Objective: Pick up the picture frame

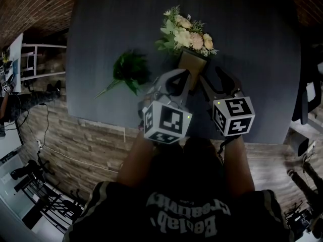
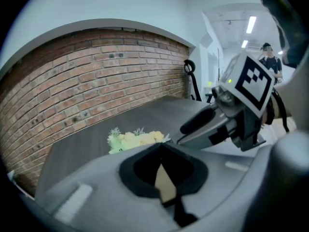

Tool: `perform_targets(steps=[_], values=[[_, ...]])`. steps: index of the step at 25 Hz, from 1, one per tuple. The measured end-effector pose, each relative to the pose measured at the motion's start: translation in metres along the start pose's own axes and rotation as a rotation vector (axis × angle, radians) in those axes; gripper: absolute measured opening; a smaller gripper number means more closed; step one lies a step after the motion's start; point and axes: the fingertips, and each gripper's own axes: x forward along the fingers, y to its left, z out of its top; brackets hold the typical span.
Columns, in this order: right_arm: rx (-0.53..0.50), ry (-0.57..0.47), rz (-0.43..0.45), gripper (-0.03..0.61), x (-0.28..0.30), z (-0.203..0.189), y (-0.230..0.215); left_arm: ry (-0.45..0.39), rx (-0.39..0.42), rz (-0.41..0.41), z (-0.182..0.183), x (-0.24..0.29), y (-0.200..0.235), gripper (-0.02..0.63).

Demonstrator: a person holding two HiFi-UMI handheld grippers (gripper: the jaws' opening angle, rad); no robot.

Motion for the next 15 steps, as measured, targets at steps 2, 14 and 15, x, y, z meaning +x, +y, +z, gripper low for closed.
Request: perform_targets(steps=[2,14,15], values=[[0.012,0.011,0.009,0.245,0.003,-0.004,-0.004,0.004,-0.002,-0.002,0.000,0.004,-0.001,0.003],[0.074,0.070,0.065,0.298,0.028,-0.018,-0.014,0.036,-0.032,0.007,-0.007,0.021,0.002,0.003],[0.077,0.076,0.070,0.302,0.030,-0.020,-0.014,0.037,-0.034,0.008,-0.008,0.021,0.002,0.003]])
